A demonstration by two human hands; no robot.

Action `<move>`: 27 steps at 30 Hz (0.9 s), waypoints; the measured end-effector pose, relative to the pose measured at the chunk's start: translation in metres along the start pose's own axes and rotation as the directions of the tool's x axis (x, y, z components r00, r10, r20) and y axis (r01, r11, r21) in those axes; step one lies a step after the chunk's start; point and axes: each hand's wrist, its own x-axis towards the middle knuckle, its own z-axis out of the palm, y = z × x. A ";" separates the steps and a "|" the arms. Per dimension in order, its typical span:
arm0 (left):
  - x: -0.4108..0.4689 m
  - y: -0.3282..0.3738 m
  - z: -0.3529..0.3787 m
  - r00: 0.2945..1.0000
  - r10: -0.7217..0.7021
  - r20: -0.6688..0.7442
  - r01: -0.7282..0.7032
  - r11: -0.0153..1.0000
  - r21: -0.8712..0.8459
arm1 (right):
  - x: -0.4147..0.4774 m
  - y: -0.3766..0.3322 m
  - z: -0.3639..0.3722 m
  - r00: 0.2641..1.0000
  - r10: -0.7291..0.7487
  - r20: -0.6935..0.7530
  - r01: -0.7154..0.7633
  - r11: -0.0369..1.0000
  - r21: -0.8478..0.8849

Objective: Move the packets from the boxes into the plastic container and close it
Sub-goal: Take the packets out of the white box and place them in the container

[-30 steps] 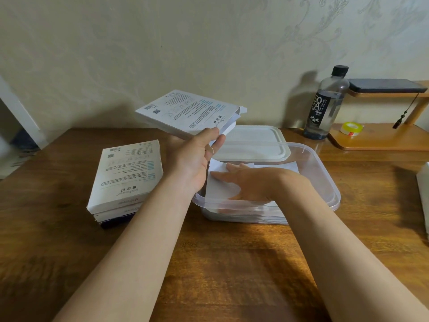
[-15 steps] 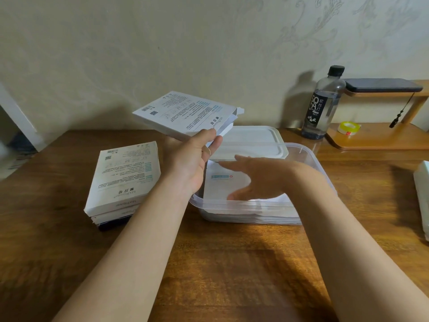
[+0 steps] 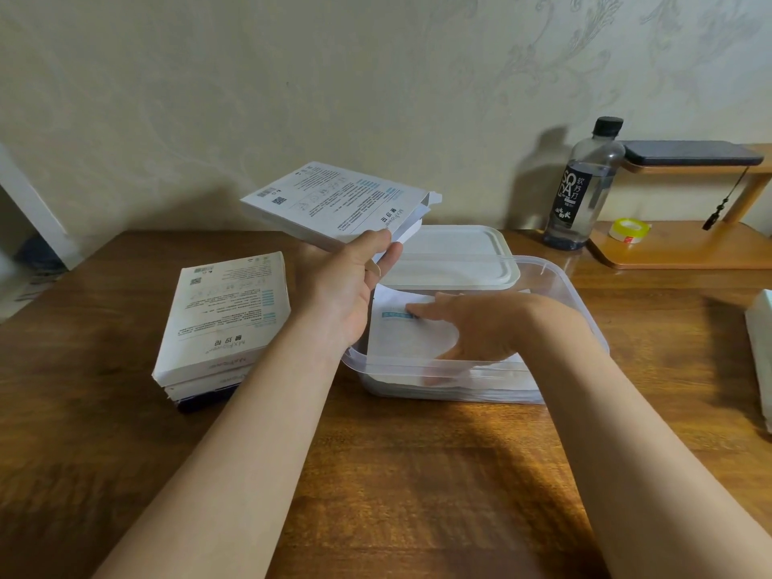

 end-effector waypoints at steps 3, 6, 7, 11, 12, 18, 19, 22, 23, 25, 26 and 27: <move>0.000 0.000 0.000 1.000 0.001 0.002 -0.001 1.000 0.004 | -0.001 -0.001 -0.001 0.999 -0.006 -0.052 0.007 1.000 0.015; 0.000 0.000 0.001 1.000 0.002 0.004 -0.002 1.000 0.004 | 0.003 -0.007 -0.001 0.996 -0.026 -0.091 0.032 0.997 0.063; 0.000 0.001 0.001 1.000 -0.001 0.002 0.001 1.000 0.007 | 0.005 -0.010 0.000 0.994 -0.040 -0.099 0.048 0.996 0.075; -0.002 0.002 0.003 1.000 -0.002 0.017 0.002 1.000 0.009 | 0.012 -0.015 0.005 0.993 -0.084 -0.084 0.090 0.994 0.067; -0.002 0.002 0.003 1.000 -0.002 0.019 0.002 1.000 0.009 | 0.013 -0.015 0.005 0.993 -0.089 -0.077 0.094 0.993 0.067; -0.003 0.002 0.003 1.000 -0.003 0.024 0.003 1.000 0.013 | 0.016 -0.014 0.008 0.992 -0.096 -0.079 0.103 0.991 0.089; -0.003 0.003 0.003 1.000 -0.004 0.022 0.004 1.000 0.012 | 0.015 -0.013 0.007 0.990 -0.101 -0.096 0.110 0.989 0.095; -0.004 0.004 0.003 0.999 -0.016 0.030 0.016 1.000 0.010 | 0.010 -0.007 0.002 0.966 -0.039 -0.256 0.107 0.960 0.258; -0.004 0.004 0.003 0.999 -0.021 0.041 0.020 1.000 0.015 | 0.009 -0.005 0.000 0.936 0.022 -0.351 0.119 0.920 0.374; -0.007 0.005 0.004 0.997 -0.017 0.071 0.014 0.999 0.048 | 0.010 -0.003 -0.005 0.853 0.182 -0.489 0.208 0.741 0.638; -0.008 0.005 0.004 0.996 -0.011 0.088 0.004 0.997 0.072 | 0.010 -0.004 -0.008 0.834 0.260 -0.487 0.260 0.593 0.762; -0.010 0.006 0.005 0.994 -0.003 0.110 -0.008 0.995 0.099 | 0.010 -0.005 -0.010 0.837 0.316 -0.446 0.293 0.430 0.854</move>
